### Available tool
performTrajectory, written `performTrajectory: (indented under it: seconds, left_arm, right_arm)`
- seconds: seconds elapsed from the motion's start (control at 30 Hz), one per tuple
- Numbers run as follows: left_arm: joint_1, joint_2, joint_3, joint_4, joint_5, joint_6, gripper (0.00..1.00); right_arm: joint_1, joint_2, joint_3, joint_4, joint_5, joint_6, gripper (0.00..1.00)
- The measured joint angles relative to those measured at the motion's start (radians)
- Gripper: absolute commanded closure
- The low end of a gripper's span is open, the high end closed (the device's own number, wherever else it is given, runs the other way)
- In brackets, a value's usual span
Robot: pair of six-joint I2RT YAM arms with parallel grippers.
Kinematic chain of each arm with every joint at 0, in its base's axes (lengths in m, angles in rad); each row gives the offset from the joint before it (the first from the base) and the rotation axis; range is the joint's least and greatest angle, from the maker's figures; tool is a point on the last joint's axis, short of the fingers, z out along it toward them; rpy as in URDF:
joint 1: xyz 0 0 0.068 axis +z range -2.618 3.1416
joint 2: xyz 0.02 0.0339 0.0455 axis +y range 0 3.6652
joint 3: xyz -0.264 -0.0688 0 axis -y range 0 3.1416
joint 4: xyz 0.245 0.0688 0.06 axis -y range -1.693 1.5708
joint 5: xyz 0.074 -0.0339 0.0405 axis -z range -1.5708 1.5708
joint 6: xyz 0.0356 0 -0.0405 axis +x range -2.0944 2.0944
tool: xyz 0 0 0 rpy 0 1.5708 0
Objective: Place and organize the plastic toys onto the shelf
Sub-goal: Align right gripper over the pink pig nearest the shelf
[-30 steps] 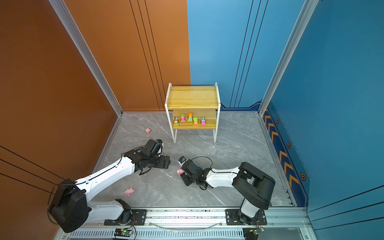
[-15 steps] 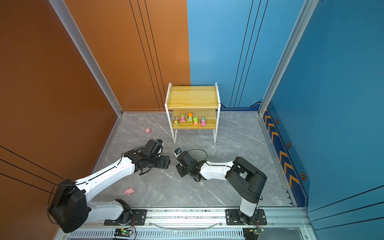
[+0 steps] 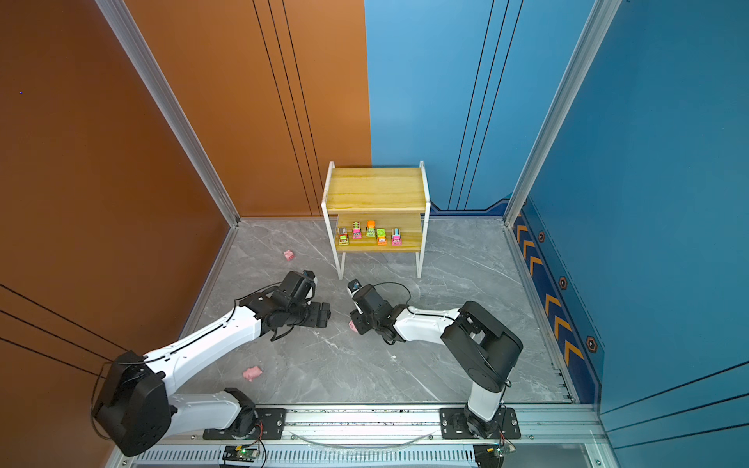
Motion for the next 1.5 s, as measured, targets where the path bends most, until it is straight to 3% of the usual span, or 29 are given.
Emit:
performTrajectory:
  seconds: [0.37, 0.57, 1.0, 1.5]
  left_arm:
    - [0.0, -0.022, 0.0, 0.0, 0.0, 0.0, 0.06]
    - [0.0, -0.022, 0.0, 0.0, 0.0, 0.001, 0.06]
    - [-0.002, -0.022, 0.0, 0.0, 0.001, 0.004, 0.06]
    - [-0.007, -0.022, 0.045, 0.0, 0.005, 0.004, 0.06]
  right_arm:
    - [0.056, -0.183, -0.153, 0.029, 0.023, 0.047, 0.38]
    - [0.132, -0.165, -0.213, 0.062, 0.058, 0.076, 0.27]
    - [0.162, -0.034, -0.201, 0.137, 0.192, 0.109, 0.33]
    - [0.046, -0.006, -0.232, 0.257, 0.212, 0.144, 0.34]
